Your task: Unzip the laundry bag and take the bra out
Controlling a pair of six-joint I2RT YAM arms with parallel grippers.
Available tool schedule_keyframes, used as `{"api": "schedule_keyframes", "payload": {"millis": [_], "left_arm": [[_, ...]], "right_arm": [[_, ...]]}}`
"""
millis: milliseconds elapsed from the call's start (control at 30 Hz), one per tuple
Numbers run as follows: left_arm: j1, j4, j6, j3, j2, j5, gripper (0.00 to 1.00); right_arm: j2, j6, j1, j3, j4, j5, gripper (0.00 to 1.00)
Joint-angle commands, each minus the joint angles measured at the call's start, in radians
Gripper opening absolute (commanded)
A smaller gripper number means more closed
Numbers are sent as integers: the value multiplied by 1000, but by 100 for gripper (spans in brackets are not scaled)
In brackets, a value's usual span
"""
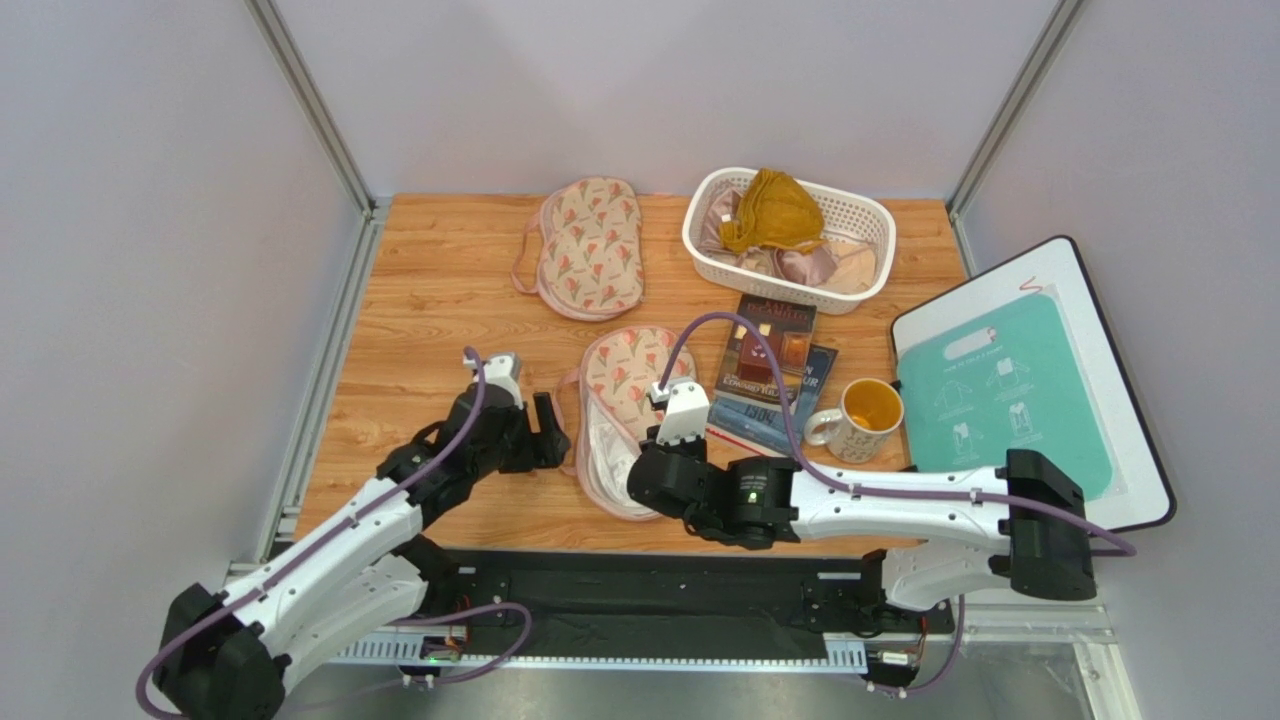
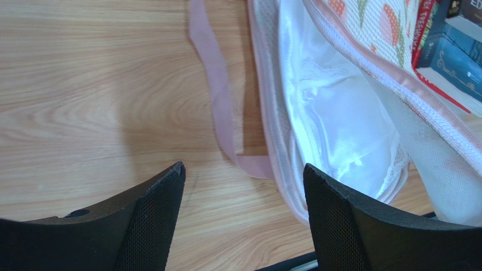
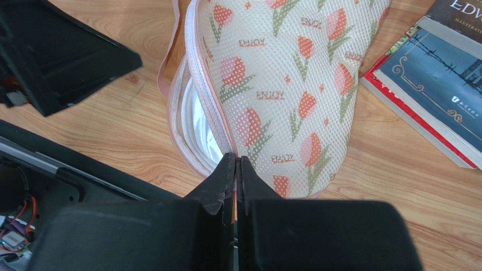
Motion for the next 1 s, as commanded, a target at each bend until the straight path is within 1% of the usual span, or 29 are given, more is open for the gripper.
{"api": "schedule_keyframes", "payload": {"millis": [0, 100, 133, 333, 367, 433, 467, 600, 700, 833, 900, 967], "left_arm": [[-44, 182, -48, -23, 97, 67, 82], [-45, 225, -78, -41, 152, 53, 81], [-45, 263, -87, -57, 163, 52, 81], [-47, 363, -92, -63, 261, 99, 78], [-47, 372, -91, -64, 278, 101, 75], [-47, 385, -93, -66, 290, 102, 73], [-47, 386, -93, -67, 298, 101, 68], [-47, 369, -95, -71, 307, 78, 59], [-47, 363, -102, -80, 316, 67, 56], [-47, 408, -113, -95, 345, 89, 47], [-49, 411, -116, -97, 358, 90, 47], [-49, 444, -118, -100, 373, 99, 42]], "right_arm": [[-40, 59, 8, -15, 24, 73, 0], [-46, 60, 11, -15, 25, 71, 0], [-46, 60, 11, -15, 24, 70, 0], [-69, 76, 24, -26, 27, 93, 0], [-74, 79, 25, -27, 27, 94, 0], [-80, 83, 25, -32, 27, 99, 0], [-86, 85, 27, -34, 27, 100, 0], [-103, 91, 28, -41, 21, 110, 0], [-115, 96, 28, -46, 10, 119, 0], [-131, 103, 28, -55, 4, 122, 0], [-141, 106, 28, -60, 1, 123, 0], [-148, 109, 28, -66, -1, 126, 0]]}}
